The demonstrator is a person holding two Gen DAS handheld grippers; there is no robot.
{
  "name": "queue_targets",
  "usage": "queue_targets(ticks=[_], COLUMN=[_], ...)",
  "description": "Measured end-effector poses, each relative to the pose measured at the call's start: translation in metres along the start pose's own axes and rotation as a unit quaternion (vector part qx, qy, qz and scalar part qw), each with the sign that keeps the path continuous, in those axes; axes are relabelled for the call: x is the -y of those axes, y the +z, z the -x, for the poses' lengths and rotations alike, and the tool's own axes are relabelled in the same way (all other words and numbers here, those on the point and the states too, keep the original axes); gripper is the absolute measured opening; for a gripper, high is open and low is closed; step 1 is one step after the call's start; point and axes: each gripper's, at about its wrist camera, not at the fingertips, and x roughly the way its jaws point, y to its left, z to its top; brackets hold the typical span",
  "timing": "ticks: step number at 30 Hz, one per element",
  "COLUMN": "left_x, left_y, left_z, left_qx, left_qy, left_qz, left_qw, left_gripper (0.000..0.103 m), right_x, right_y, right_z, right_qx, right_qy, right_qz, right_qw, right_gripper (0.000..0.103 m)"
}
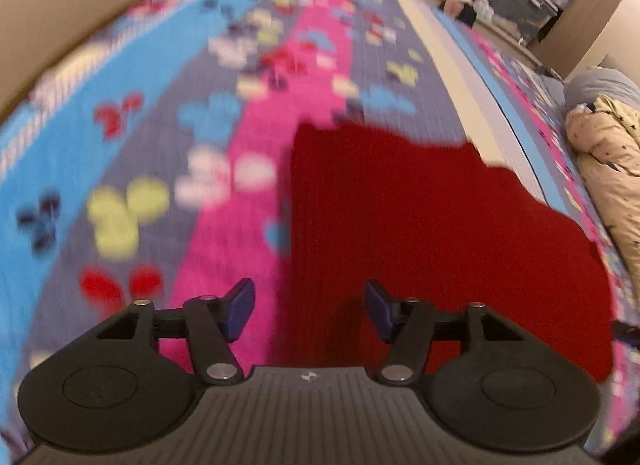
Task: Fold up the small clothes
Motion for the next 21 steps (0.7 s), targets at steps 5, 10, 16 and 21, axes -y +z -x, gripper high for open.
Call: queue_targets(ticks=[5, 10, 16, 21], left_x=[-0.006, -0.002, -0.020, -0.030], left_y=[-0.028, -0.038, -0.054, -0.066], left_z=[-0.012, 0.009, 0.072, 0.074], left_qx=[-0.073, -0.030, 0.050, 0.019], left_qy=[-0.035, -0.042, -0.112, -0.063], left_qz=[0.024, 0.007, 0.048, 0.074], left_qw=[0.9964, 0.9986, 0.9913, 0.9951], left_gripper=[0.068, 0.017, 0.013, 0.016], right_x=[-0.006, -0.006, 0.004, 0.002], right_y=[-0.023, -0.035, -0.039, -0.059], right_z=[-0.001, 0.014, 0.077, 0.101], right_qx=[-0.054, -0.056, 0.057, 0.070], right_qy=[-0.003, 0.029, 0.077, 0.056], right_qz=[0.037, 0.044, 0.006, 0.012], right_qw=[0.998, 0.997, 0.995, 0.996], right_gripper=[0.074, 0.014, 0.012, 0.011])
